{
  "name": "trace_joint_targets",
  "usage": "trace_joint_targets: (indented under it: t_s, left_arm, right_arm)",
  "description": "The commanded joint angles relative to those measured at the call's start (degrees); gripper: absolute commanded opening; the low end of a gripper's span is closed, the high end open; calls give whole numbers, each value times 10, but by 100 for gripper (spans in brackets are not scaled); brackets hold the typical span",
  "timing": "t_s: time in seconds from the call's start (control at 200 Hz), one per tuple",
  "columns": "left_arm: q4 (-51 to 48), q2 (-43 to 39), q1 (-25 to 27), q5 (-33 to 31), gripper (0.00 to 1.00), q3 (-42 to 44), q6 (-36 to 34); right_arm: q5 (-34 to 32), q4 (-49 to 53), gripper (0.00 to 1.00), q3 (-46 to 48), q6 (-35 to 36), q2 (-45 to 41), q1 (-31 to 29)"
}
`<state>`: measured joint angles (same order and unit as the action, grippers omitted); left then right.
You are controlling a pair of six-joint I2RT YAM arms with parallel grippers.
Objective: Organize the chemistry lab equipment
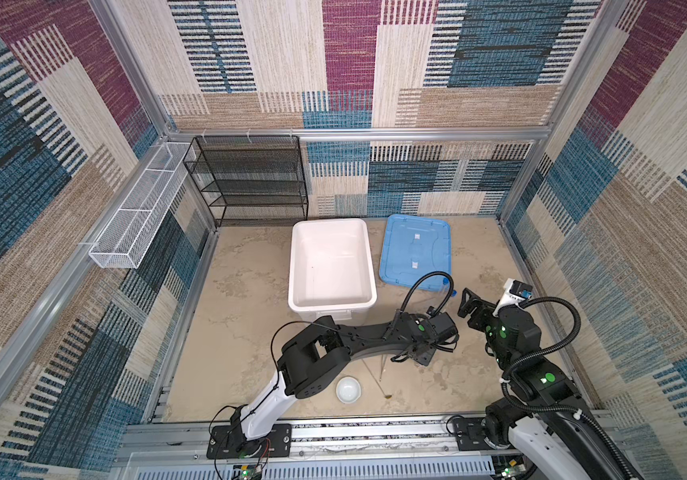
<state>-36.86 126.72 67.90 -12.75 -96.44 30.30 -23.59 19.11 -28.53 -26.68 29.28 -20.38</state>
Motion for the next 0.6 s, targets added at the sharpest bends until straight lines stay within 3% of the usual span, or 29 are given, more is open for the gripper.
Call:
trace_joint_targets:
  t_s: [0.0,0.28,0.351,0.591]
  left_arm:
    - [-39,-11,-6,5,35,15,19]
    - [-66,-13,-17,-11,26,33,34]
    - [-66,-19,-20,-18,19,39,38]
    - [-68,-24,-23,-25,17,48,45]
  right_arm:
    - [0,-17,99,0,6,-1,0]
    - [6,-21,99,1,11,-2,0]
    - [7,-23,99,1,12,-1,0]
    - [9,-24,99,1,14,11,-1]
